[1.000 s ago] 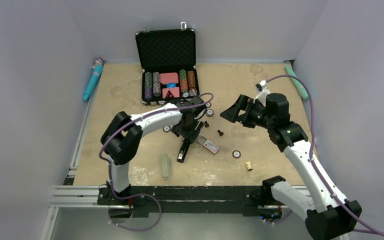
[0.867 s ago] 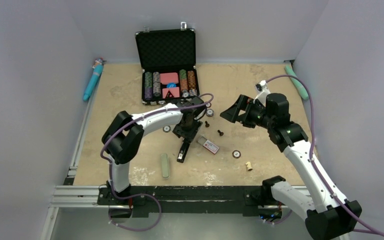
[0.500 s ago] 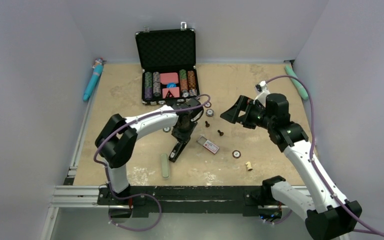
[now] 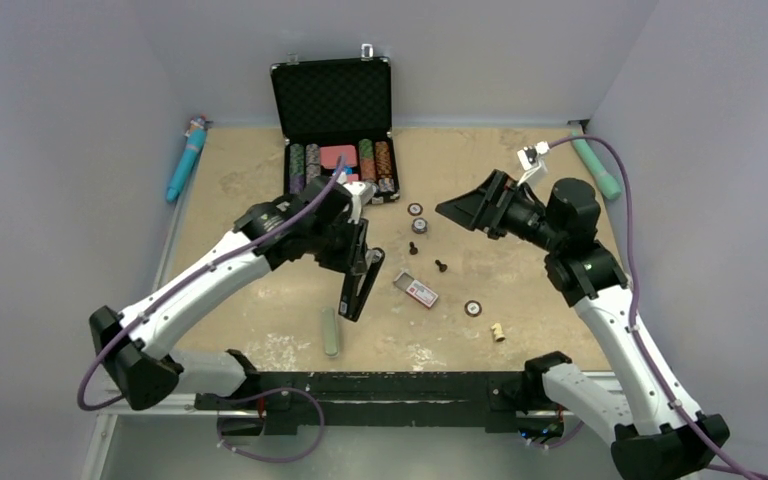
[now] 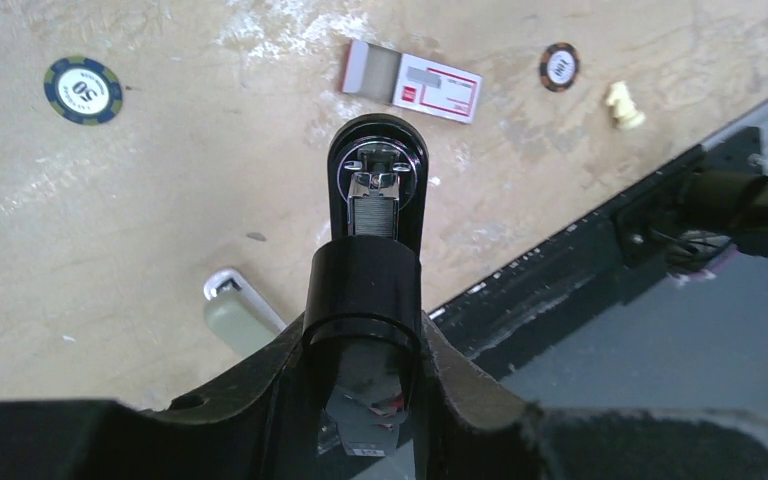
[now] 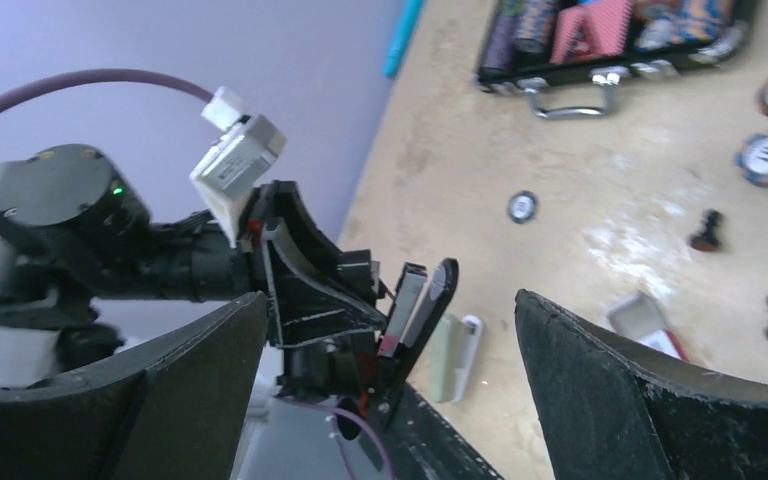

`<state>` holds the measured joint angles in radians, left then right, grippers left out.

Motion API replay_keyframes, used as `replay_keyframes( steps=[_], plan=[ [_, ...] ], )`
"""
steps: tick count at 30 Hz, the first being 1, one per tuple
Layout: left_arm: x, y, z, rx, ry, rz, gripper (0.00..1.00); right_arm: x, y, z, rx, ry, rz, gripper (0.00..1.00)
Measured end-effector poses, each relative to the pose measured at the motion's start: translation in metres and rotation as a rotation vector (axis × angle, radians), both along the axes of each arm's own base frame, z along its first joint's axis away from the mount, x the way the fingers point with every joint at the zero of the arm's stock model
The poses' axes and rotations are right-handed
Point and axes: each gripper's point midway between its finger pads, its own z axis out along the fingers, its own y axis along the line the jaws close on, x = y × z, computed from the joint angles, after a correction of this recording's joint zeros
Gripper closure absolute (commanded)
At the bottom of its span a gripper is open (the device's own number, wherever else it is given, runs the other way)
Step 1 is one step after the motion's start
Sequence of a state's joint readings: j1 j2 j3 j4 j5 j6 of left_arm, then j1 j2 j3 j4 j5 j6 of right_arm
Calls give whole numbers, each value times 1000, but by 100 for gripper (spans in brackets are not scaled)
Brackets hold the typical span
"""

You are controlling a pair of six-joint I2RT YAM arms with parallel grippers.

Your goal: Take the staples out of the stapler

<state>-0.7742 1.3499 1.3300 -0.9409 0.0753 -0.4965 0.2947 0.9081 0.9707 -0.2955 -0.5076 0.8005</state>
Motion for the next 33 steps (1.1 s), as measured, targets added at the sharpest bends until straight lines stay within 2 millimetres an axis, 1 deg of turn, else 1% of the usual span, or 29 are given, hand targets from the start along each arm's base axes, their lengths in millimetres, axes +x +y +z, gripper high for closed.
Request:
replay_keyframes(
  steps=[3, 5, 7, 10, 12, 15, 20, 25, 30, 33],
  plan=[
    [-17, 6, 22, -75, 8, 15, 100, -8, 12, 28, 86, -71, 85, 1],
    [-27, 9, 36, -133, 7, 21, 100, -14, 21, 43, 133, -109, 151, 1],
    [-37, 11, 47, -182, 8, 21, 100, -20, 30, 52, 164, -133, 211, 1],
    [-51, 14, 64, -267, 17, 19, 100, -28, 42, 59, 190, -159, 280, 1],
    [-57, 15, 73, -316, 25, 17, 100, -32, 45, 62, 192, -178, 291, 1],
    [-61, 15, 84, -371, 26, 11, 100, -37, 41, 64, 201, -218, 266, 1],
    [-65, 13, 90, -409, 45, -6, 100, -45, 40, 61, 240, -242, 271, 2],
    [-69, 5, 100, -467, 60, -46, 100, -43, 50, 55, 269, -218, 316, 1],
    [-70, -5, 124, -577, 59, -98, 100, -37, 62, 46, 265, -177, 355, 1],
    [-67, -7, 141, -627, 36, -107, 100, -37, 66, 50, 268, -181, 369, 1]
  ],
)
